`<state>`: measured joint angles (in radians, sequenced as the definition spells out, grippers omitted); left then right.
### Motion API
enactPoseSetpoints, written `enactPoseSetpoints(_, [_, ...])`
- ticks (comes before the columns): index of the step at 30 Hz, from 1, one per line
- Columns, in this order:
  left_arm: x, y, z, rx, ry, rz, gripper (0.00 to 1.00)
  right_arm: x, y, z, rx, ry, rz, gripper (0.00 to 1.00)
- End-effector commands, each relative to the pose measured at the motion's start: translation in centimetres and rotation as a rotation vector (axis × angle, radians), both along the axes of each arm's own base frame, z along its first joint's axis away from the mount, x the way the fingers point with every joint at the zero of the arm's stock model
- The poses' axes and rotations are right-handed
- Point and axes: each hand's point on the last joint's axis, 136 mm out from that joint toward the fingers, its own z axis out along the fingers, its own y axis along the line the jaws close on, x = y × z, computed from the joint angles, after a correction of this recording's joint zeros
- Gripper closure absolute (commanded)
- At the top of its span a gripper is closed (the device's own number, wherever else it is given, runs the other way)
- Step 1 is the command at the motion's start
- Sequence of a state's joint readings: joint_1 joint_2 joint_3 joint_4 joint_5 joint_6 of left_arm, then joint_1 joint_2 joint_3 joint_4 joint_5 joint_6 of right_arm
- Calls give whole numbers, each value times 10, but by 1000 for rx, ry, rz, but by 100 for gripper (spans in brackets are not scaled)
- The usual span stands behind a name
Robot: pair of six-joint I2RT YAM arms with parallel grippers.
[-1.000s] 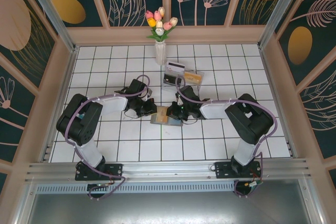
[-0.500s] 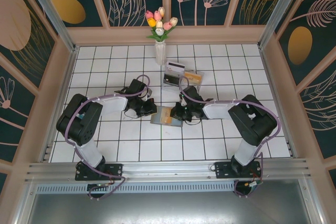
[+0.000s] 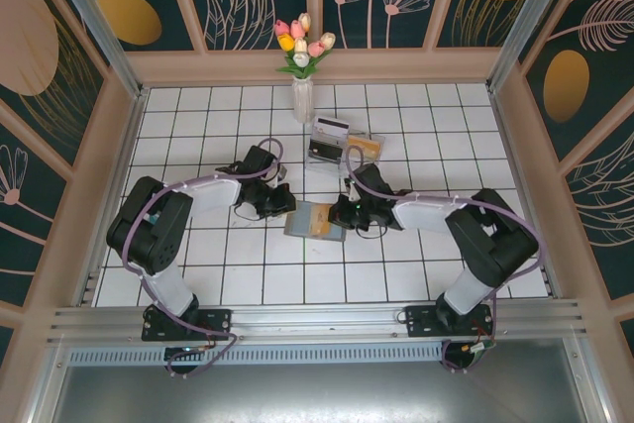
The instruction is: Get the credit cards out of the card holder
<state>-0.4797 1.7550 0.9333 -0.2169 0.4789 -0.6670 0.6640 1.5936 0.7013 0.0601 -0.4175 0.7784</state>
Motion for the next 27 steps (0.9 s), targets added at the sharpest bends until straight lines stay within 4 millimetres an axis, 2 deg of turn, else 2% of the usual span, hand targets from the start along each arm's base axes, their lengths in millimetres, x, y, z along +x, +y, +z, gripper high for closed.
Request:
enactPoseSetpoints(1, [8, -3, 21, -43, -28, -9, 82, -4, -12, 7, 7, -37, 8, 100])
enactPoseSetpoints(2, [18, -10, 35, -80, -56, -7, 79, -3, -13, 11, 20, -49, 4, 100])
enactPoseSetpoints(6, [24, -18, 48, -168, -62, 0, 67, 2, -14, 24, 80, -89, 1, 100])
enactPoseSetpoints(7, [26, -19, 60, -191, -89, -1, 64, 3, -13, 27, 98, -101, 7, 100])
enactPoseSetpoints(8, [27, -19, 64, -203, -98, 1, 60, 3, -12, 33, 117, -112, 14, 100])
enactPoseSetpoints(11, [30, -16, 72, -233, -110, 17, 49, 7, -11, 44, 162, -139, 18, 100])
enactPoseSetpoints(12, [28, -13, 68, -242, -97, 25, 46, 8, -12, 47, 172, -146, 16, 100])
enactPoseSetpoints(19, [31, -7, 86, -343, -132, 37, 12, 13, -3, 84, 319, -233, 54, 100])
enactPoseSetpoints(21, [34, -7, 94, -364, -155, 28, 8, 16, 3, 97, 360, -265, 78, 100])
enactPoseSetpoints(24, [37, -13, 123, -448, -186, 19, 1, 21, 13, 119, 432, -313, 113, 100])
enactPoseSetpoints(25, [39, -15, 133, -470, -197, 17, 2, 32, 9, 127, 456, -333, 93, 100])
enactPoseSetpoints(27, [40, -20, 147, -505, -209, -1, 1, 39, 12, 143, 509, -363, 103, 100])
